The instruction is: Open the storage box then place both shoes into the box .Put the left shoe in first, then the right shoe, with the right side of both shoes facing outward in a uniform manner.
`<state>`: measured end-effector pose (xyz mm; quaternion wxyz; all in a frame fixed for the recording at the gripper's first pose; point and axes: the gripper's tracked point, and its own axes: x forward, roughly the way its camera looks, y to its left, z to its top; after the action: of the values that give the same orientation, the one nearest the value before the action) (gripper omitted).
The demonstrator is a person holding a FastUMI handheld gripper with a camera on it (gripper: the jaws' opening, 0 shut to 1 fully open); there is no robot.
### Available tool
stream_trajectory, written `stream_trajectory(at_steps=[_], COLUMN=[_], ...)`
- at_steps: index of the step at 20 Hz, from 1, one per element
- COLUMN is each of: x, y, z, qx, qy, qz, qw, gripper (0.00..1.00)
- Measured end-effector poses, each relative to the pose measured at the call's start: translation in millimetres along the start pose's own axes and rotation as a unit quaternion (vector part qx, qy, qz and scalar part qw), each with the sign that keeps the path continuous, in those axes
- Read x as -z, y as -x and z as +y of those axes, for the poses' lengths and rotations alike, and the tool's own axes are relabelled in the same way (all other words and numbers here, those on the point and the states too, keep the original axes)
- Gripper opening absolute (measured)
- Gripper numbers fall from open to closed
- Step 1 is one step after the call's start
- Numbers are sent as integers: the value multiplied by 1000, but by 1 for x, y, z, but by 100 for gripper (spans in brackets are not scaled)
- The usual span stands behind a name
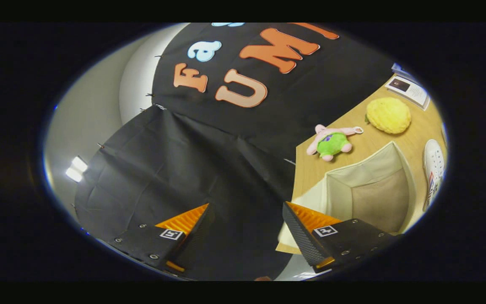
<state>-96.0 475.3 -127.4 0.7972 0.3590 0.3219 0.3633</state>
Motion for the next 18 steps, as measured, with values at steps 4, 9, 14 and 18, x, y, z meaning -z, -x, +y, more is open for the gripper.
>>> stream_trajectory(at_steps=[4, 9, 14, 18], x=[-17, -46, -74, -87], y=[16, 41, 79, 114], z=[-19, -52, -108, -160], qx=[26, 72, 142, 196], qy=[17, 46, 74, 80], qz=[-21, -53, -85, -102], qw=[999, 995, 983, 972], gripper=[97, 97, 98, 98])
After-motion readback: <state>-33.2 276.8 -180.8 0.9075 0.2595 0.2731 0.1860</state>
